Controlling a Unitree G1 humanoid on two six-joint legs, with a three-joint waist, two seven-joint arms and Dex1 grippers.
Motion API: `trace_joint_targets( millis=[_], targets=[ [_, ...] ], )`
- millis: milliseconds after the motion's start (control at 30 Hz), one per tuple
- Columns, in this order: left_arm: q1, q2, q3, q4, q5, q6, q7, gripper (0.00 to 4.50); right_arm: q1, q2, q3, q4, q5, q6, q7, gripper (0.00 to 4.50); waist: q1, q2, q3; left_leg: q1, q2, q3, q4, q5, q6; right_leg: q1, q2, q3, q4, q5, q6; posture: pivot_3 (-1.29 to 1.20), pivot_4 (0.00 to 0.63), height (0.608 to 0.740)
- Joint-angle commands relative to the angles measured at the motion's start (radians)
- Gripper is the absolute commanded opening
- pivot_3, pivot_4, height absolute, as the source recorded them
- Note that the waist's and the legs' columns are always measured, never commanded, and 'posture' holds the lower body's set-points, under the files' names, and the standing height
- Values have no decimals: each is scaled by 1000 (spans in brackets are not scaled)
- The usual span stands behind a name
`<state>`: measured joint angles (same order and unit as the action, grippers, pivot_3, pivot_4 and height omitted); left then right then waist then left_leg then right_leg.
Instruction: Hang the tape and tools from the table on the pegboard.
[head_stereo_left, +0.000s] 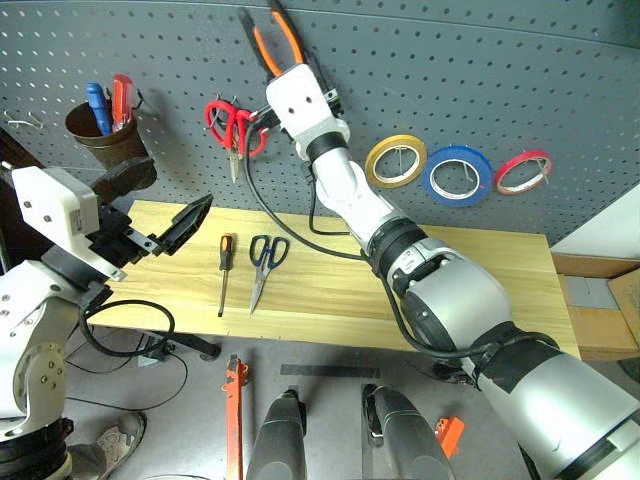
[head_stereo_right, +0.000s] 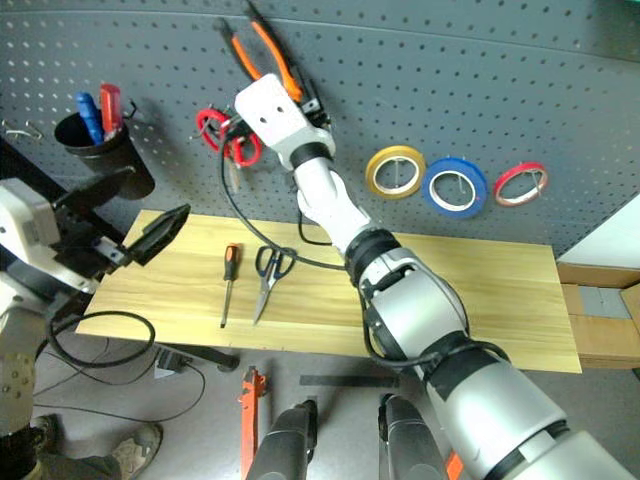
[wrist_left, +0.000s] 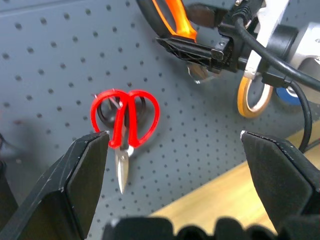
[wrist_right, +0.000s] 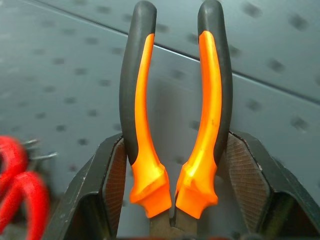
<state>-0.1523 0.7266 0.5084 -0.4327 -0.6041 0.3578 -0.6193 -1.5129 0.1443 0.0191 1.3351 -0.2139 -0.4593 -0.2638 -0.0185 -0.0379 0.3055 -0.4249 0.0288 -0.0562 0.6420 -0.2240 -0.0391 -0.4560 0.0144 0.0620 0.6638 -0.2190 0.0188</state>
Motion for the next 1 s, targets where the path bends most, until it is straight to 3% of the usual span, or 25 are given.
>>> trace_joint_targets(
  millis=[33, 333, 1000],
  targets=[
    [-9, -3, 2, -22, 5, -24, 10, 4500, -82, -29, -123, -37, 142, 80, 95, 2453, -4, 1, 2, 0, 0, 0, 1, 0, 0, 0, 0, 0, 1, 0, 0, 67, 323, 740],
    [-29, -10, -16, 5, 13, -41, -1, 4500, -54, -23, -136, -82, 172, 38, 126, 2452, -8, 5, 6, 0, 1, 3, 3, 13, 12, 1, 1, 1, -1, 3, -2, 23, 313, 740],
    [-75, -38, -78, 13, 30, -58, 7, 4500, 36, 11, -87, -331, 162, 103, 47, 2449, -15, 6, 7, -5, 1, 3, -2, 14, 11, -2, 1, 0, -5, 7, 1, -7, 312, 740]
  ],
)
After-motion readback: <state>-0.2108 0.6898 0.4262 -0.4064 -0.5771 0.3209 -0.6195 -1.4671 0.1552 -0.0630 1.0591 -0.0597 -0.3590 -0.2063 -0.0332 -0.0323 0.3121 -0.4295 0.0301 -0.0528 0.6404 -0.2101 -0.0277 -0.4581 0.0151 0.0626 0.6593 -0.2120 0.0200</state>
